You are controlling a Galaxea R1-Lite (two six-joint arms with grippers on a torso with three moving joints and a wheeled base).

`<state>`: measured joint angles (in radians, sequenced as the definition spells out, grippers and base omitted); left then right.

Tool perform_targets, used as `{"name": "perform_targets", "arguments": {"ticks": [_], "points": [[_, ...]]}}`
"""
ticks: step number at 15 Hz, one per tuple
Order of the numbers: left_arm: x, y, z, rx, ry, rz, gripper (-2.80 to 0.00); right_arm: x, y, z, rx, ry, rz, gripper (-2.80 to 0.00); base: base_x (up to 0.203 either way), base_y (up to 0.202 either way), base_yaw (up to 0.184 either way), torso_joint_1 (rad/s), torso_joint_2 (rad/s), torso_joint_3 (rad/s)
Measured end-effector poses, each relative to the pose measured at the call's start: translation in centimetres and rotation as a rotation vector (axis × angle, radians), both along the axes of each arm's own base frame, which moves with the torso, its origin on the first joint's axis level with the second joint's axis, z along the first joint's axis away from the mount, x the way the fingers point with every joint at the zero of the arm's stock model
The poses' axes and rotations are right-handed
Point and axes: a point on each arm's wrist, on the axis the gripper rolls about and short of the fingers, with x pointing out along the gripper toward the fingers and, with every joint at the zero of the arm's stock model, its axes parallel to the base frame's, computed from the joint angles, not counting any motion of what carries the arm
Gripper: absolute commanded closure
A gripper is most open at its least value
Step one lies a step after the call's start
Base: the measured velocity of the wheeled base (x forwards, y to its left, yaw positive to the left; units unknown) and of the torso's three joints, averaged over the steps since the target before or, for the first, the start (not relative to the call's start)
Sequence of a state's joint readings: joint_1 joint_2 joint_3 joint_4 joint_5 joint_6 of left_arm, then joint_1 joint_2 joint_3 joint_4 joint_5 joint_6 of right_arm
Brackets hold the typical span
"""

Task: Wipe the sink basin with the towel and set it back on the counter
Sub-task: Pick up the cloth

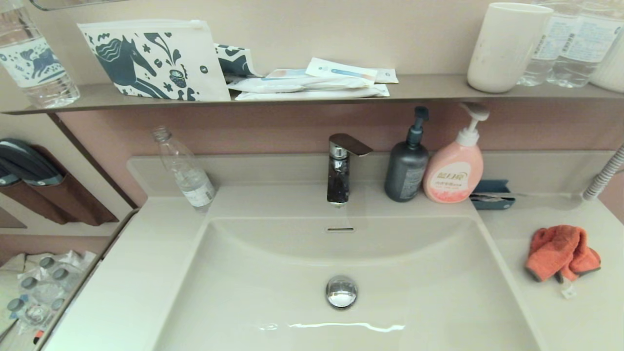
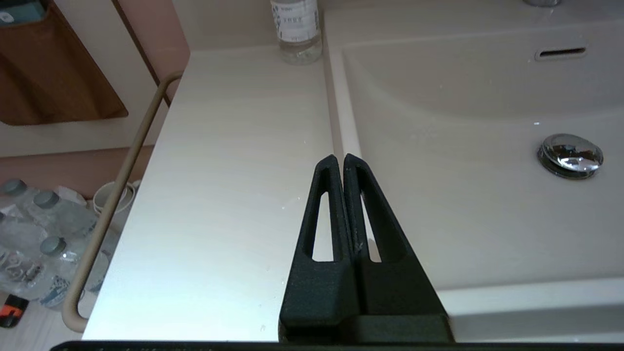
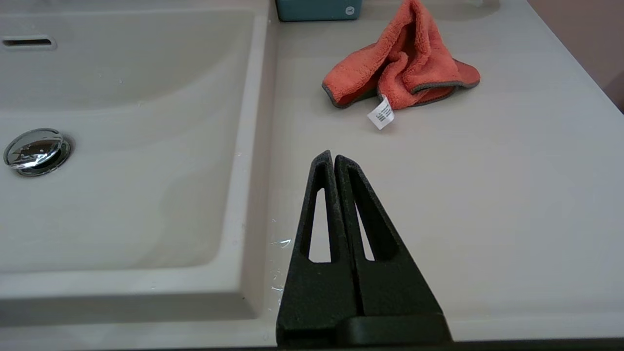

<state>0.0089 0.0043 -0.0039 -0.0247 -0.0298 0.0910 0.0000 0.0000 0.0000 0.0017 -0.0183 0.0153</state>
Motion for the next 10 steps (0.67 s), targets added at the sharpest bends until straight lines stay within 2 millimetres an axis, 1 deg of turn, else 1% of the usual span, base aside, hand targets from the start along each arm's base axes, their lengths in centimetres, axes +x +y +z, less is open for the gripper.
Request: {"name": "perform_targets", "arguments": {"ticks": [4,10], "points": [[0.01,0.0,-0.34,-0.072,0.024,-0.002,0.0,0.0,0.0,0.0,0.0,0.0,0.0,0.0,0.0,0.0,0.0,0.0,0.0,0.0],[0.0,0.02,-0.35,-0.074,0.024,-0.009,0.0,0.0,0.0,0.0,0.0,0.0,0.0,0.0,0.0,0.0,0.0,0.0,0.0,0.0]]}}
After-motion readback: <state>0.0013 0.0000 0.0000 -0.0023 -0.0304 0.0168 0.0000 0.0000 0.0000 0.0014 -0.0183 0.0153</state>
